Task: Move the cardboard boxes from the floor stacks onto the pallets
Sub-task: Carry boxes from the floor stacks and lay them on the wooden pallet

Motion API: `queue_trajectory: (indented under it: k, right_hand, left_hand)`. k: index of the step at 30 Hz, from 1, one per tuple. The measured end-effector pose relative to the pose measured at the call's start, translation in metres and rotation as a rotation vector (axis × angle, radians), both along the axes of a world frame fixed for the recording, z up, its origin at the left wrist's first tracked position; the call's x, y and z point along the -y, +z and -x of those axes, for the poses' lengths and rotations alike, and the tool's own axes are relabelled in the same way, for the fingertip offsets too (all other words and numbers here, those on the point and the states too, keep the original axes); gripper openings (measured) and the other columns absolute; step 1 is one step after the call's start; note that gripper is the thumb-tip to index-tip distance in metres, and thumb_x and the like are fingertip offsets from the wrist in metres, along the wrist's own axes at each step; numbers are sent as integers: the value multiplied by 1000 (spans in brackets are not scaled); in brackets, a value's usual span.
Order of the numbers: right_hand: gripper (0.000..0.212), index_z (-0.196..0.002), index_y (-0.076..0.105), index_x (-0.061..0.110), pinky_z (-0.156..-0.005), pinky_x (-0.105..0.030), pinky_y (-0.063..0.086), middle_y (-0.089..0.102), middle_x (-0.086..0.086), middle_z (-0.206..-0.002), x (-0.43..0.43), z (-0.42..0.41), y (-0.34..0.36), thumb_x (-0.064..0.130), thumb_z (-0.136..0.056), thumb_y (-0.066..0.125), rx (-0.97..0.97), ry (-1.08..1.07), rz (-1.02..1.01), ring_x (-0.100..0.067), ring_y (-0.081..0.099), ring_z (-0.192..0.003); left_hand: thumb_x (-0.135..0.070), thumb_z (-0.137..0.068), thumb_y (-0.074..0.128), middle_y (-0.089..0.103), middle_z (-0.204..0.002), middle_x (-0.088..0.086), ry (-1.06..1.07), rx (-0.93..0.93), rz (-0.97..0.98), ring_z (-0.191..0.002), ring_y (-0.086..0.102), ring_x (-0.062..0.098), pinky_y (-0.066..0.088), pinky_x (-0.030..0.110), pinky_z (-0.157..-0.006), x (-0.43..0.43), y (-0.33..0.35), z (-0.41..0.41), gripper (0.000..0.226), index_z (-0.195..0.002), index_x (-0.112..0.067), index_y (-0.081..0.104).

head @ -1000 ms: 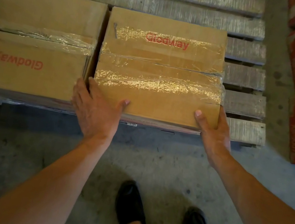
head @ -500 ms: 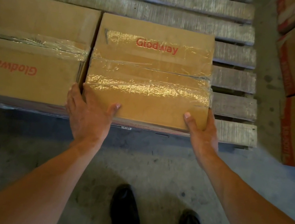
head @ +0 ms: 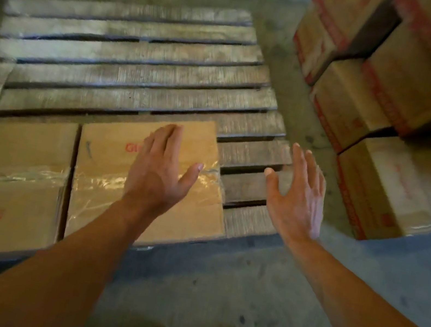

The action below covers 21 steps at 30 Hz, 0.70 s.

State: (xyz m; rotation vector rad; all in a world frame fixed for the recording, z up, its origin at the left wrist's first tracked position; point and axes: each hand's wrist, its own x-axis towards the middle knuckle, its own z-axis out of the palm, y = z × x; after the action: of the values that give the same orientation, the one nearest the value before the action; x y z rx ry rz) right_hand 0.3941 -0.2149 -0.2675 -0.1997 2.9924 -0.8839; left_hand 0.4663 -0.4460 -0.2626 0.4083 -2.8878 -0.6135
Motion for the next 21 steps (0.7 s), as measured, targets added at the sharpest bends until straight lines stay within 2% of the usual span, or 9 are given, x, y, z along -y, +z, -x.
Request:
queue_trajectory:
  k: [3,5,7,9,14,18,21]
  right_hand:
    - [77,-159,21,13,-122,-43,19,28,-15,-162,-42,33,32,51,-98,50,-78,-86,-26,-33,22,-150]
    - [81,-159,18,10,-122,-42,18,24,-15,-164,-73,53,43,52,-98,50,-92,-172,-37,-32,20,-151]
    - [85,-159,14,12,-121,-44,19,19,-13,-166,-106,69,46,59,-97,45,-91,-261,-47,-32,17,-152]
    - [87,-160,11,13,-121,-46,19,14,-11,-167,-142,85,39,64,-96,40,-65,-327,-53,-32,14,-153]
    - [88,-161,6,19,-119,-56,23,8,-7,-169,-231,120,6,64,-96,44,48,-452,-56,-32,12,-153]
    - [87,-161,3,18,-122,-48,16,5,-5,-169,-297,147,-19,60,-97,45,128,-541,-68,-29,7,-154]
    - [86,-161,4,17,-124,-46,14,5,-5,-169,-339,165,-37,58,-98,46,160,-584,-63,-28,6,-155]
  left_hand:
    - [-55,-91,41,47,-143,26,-200,-37,97,-132,45,40,36,46,-111,-35,27,50,82,-145,7,38]
    - [-57,-91,40,46,-145,26,-301,-51,144,-134,44,40,31,46,-115,-64,37,83,84,-146,7,38]
    - [-59,-91,39,45,-146,25,-365,-59,146,-135,43,40,30,45,-116,-95,39,115,86,-146,7,37]
    - [-60,-92,39,45,-146,26,-426,-68,138,-135,43,40,36,47,-114,-130,36,147,86,-146,8,38]
    - [-63,-89,39,40,-150,26,-534,-4,90,-140,39,39,36,49,-115,-217,9,223,92,-148,7,35]
    - [-65,-87,39,41,-149,27,-590,63,71,-139,39,39,37,52,-114,-286,-19,276,94,-148,6,35]
    - [-66,-85,40,41,-149,27,-599,81,45,-139,39,39,30,47,-116,-334,-39,315,96,-149,6,35]
